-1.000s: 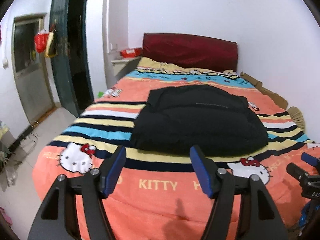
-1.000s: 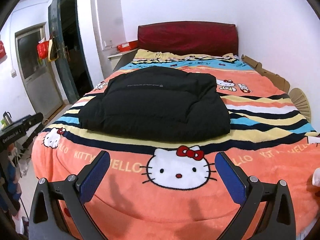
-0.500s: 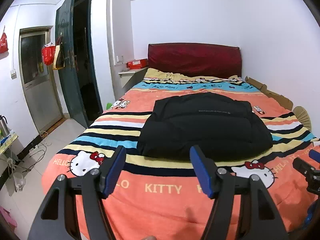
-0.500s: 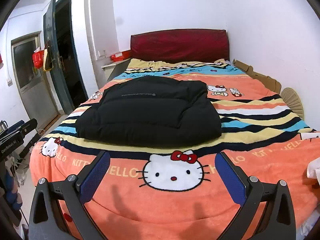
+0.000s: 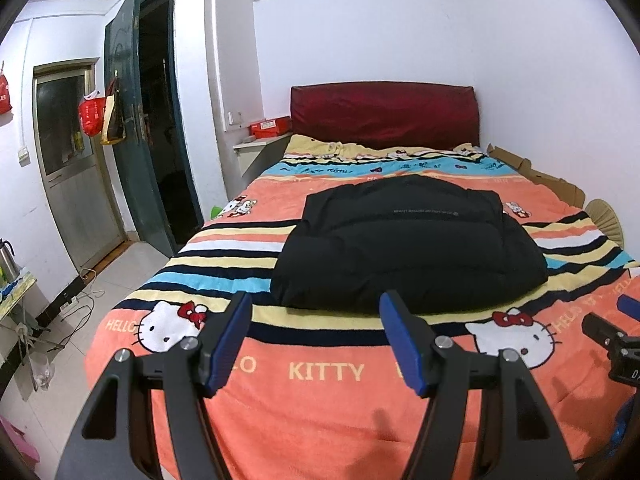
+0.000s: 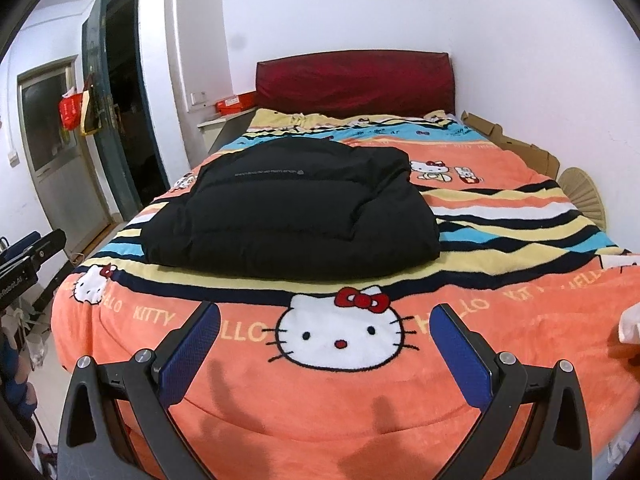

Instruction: Fold large clothes

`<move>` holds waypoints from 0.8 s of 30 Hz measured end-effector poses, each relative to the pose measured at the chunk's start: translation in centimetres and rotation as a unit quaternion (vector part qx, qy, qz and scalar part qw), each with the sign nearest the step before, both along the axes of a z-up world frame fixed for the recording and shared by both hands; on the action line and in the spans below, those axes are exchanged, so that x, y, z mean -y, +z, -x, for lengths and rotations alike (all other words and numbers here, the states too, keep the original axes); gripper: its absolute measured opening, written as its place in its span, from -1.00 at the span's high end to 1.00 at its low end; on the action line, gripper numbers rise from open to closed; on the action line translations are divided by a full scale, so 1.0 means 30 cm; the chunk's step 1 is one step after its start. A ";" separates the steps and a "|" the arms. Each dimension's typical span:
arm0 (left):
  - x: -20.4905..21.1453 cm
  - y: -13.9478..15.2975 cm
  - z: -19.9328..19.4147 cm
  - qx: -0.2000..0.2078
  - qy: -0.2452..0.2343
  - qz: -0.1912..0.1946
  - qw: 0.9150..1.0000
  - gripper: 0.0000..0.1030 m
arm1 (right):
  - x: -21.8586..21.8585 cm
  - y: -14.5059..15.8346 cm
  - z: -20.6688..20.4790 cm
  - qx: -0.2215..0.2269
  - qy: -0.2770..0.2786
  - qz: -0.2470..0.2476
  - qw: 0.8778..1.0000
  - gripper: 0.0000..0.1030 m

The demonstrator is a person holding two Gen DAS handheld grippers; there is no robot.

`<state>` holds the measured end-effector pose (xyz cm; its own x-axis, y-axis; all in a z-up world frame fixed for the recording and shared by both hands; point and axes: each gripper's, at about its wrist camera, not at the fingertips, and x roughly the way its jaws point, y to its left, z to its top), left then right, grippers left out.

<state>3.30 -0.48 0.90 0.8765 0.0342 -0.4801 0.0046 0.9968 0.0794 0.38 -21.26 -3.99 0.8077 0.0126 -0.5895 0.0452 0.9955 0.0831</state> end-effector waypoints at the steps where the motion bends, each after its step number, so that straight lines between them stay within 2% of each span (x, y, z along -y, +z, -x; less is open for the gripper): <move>1: 0.003 -0.006 -0.003 -0.002 -0.001 -0.001 1.000 -0.26 | 0.001 -0.004 -0.001 -0.001 -0.002 0.000 1.000 -0.99; 24: 0.015 -0.112 -0.052 -0.034 -0.011 -0.004 0.999 -0.26 | 0.024 -0.102 -0.042 -0.031 -0.017 0.006 0.999 -0.99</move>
